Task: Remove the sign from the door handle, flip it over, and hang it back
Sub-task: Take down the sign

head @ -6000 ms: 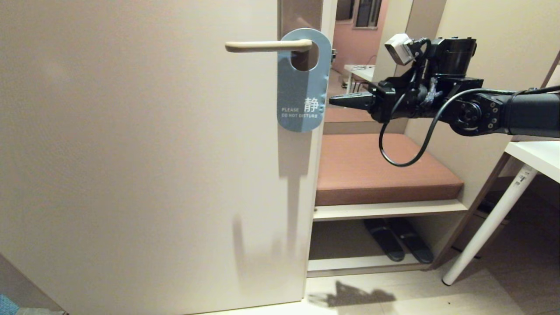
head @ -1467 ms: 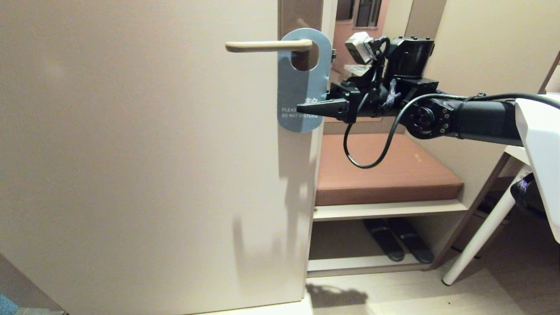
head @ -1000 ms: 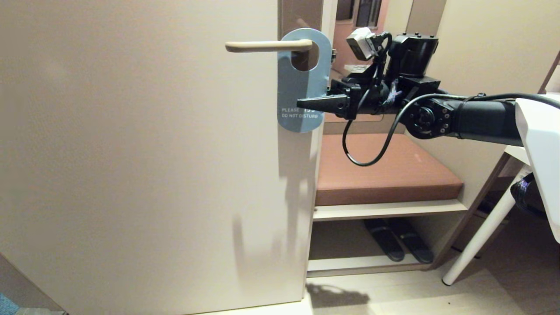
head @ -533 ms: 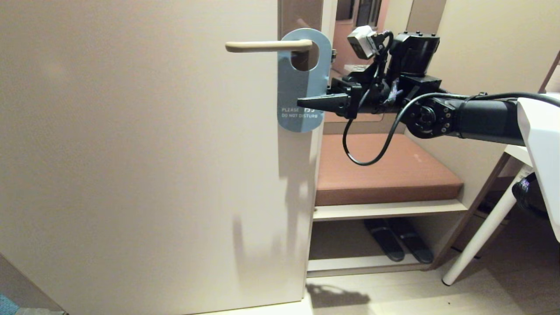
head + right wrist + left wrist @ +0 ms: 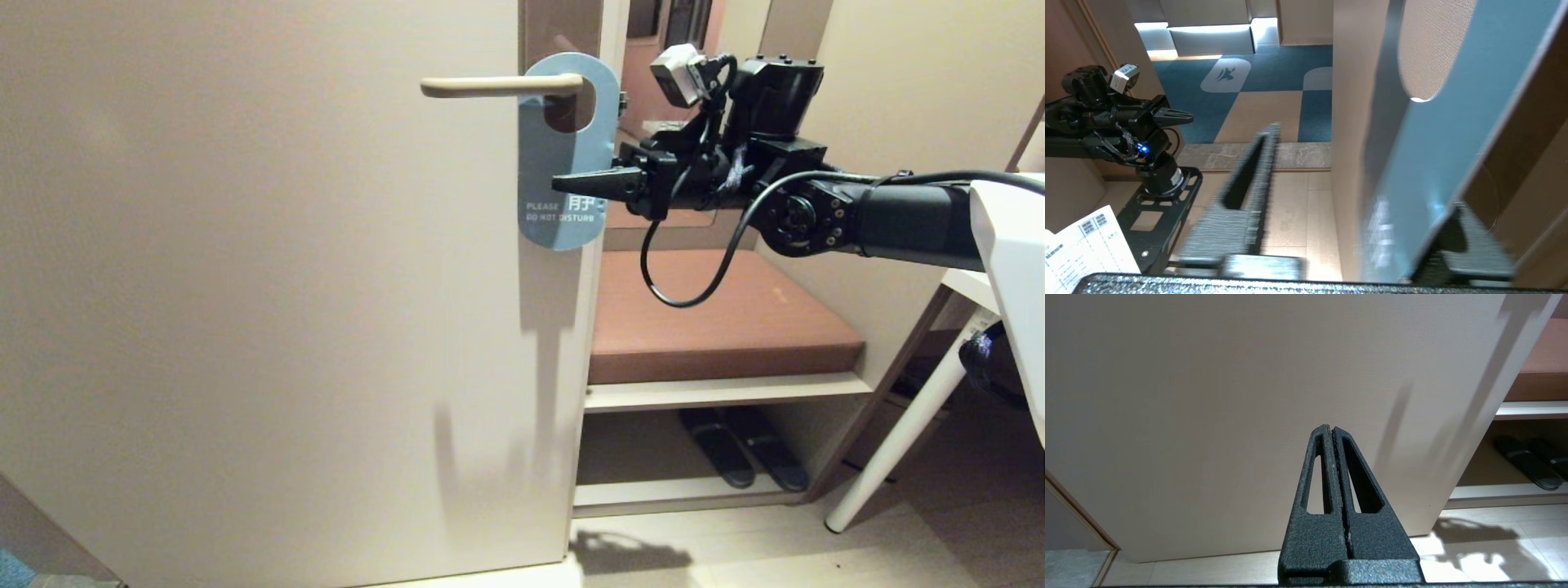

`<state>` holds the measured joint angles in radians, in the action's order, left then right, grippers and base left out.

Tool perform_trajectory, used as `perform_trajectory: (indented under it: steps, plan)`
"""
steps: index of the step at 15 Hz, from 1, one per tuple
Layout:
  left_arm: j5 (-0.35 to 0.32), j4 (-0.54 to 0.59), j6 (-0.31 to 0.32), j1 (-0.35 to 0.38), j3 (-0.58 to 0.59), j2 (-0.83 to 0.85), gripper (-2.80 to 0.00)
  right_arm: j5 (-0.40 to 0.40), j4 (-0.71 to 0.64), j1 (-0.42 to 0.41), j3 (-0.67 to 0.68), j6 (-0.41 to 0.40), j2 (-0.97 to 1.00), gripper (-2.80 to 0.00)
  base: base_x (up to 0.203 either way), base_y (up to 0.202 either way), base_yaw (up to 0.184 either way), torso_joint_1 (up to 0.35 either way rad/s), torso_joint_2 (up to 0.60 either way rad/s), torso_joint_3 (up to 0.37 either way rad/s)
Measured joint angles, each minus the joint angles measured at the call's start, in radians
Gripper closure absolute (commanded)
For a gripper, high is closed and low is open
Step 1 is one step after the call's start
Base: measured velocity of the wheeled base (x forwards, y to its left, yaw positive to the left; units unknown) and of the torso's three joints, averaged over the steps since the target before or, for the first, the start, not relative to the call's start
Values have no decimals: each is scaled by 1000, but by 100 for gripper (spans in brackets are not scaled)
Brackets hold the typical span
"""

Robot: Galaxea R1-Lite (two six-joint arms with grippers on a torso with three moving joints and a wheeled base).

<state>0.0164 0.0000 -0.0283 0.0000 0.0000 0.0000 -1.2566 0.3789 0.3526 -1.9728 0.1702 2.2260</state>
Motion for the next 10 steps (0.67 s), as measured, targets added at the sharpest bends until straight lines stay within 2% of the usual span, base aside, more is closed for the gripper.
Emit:
perform_trajectory:
  steps: [10]
  plan:
    - [0, 0, 0, 0, 0, 0, 0, 0, 23, 0, 2, -1, 0, 0, 0, 0, 0, 0, 0, 0]
